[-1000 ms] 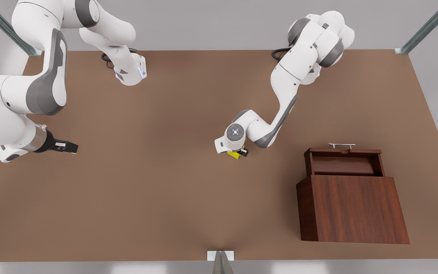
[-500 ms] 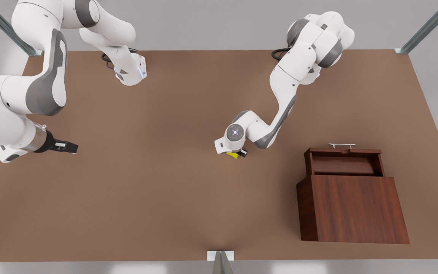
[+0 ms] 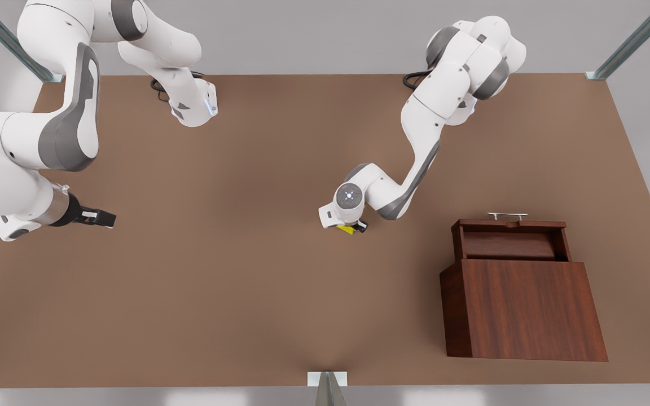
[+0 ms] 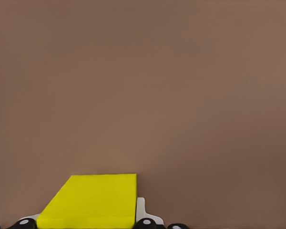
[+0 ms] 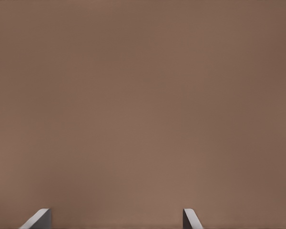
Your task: Open the drawer with left arm, place the square in the middle with right arm, and place the square in the drawer with left arm
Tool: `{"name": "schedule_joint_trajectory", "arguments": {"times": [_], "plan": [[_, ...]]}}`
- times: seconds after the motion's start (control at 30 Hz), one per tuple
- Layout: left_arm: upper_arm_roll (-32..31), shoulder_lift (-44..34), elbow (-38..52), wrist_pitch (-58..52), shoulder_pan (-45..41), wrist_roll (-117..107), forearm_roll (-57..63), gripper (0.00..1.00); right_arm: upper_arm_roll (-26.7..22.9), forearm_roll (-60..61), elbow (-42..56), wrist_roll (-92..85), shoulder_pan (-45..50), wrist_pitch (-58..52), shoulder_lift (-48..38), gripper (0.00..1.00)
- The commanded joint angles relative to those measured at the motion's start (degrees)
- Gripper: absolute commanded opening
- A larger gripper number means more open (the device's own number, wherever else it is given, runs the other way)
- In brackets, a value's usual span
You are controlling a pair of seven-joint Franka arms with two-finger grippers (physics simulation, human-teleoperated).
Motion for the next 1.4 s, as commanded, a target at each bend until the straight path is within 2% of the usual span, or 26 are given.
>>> {"name": "schedule_joint_trajectory", "arguments": {"times": [0.0,0.5,0.57,0.7,0.83,0.97,1.37], "plan": [[0.00,0.04,0.00,0.14,0.00,0.00,-0.07,0.76,0.00,-0.03,0.00,0.00,0.00,0.00,0.00,1.00],[0.35,-1.46,0.09,-0.74,0.62,-0.26,-0.51,0.73,0.00,-0.03,0.00,0.00,0.00,0.00,0.00,1.00],[0.44,-6.02,0.00,-5.57,1.05,-3.33,-3.32,0.73,0.00,0.06,0.00,0.00,0.00,0.00,0.00,1.00],[5.71,-18.59,0.97,-19.72,2.10,-11.51,-6.66,0.74,0.00,0.06,0.00,0.00,0.00,0.00,0.00,1.00],[5.80,-23.95,1.32,-22.01,12.04,-13.10,-6.75,0.74,0.00,0.06,0.00,0.09,0.09,0.00,0.00,1.00],[5.71,-25.71,2.28,-22.01,22.84,-12.04,-6.83,0.75,0.00,0.06,0.00,0.09,0.09,0.00,0.00,1.00],[5.89,-25.10,-1.85,-21.84,33.66,6.15,-5.52,0.75,0.00,0.06,0.00,0.09,0.00,-0.09,0.00,1.00]]}}
